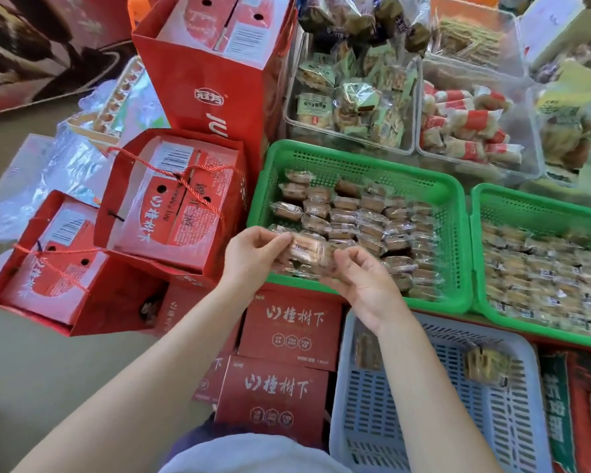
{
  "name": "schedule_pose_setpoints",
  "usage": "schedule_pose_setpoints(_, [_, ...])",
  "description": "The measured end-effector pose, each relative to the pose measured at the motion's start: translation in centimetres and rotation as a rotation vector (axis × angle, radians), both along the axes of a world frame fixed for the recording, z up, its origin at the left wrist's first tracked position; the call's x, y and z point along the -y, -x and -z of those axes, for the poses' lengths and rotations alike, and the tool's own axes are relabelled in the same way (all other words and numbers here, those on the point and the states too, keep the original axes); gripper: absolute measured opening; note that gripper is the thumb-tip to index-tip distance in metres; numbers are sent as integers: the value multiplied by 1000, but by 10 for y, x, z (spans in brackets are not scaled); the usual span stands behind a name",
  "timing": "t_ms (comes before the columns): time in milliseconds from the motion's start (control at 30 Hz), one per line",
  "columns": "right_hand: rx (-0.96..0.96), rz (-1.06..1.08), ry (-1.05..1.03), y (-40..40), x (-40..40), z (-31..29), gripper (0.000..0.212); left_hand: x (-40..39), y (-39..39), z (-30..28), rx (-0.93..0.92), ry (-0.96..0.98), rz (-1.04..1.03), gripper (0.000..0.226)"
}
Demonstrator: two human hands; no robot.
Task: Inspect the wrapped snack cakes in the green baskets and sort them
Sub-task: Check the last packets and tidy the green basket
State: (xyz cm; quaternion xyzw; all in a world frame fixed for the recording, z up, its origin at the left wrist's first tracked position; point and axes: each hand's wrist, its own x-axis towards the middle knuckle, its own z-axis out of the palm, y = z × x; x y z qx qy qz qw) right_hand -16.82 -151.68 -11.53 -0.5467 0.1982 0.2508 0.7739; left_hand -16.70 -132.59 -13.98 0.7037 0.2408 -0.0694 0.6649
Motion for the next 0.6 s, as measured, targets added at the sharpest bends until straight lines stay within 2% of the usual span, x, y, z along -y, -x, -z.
schedule_pose_setpoints(67, [-5, 40, 47, -20, -7, 12, 12, -4, -9, 13, 114, -431, 142, 22])
schedule_pose_setpoints(133, [-12, 86, 57, -42, -15, 22, 12, -7, -15, 30, 177, -790, 363, 34])
schedule_pose_setpoints(233, [-38, 58, 87, -74, -27, 35, 13, -13, -17, 57, 135, -1086, 660, 51])
schedule_pose_setpoints(300, [-60, -2, 171, -89, -37, 44, 15, -15, -14, 72, 142, -1120, 684, 50])
schedule_pose_setpoints(433, [-70, -11, 350, -111, -53, 59, 16, -14, -14, 82, 202, -1126, 591, 40])
schedule_pose_setpoints(533, [44, -7, 544, -118, -60, 59, 20, -14, -14, 84, 215, -1106, 556, 37])
schedule_pose_setpoints(600, [159, -108, 721, -114, -62, 57, 22, -13, -13, 85, 244, -1076, 532, 31])
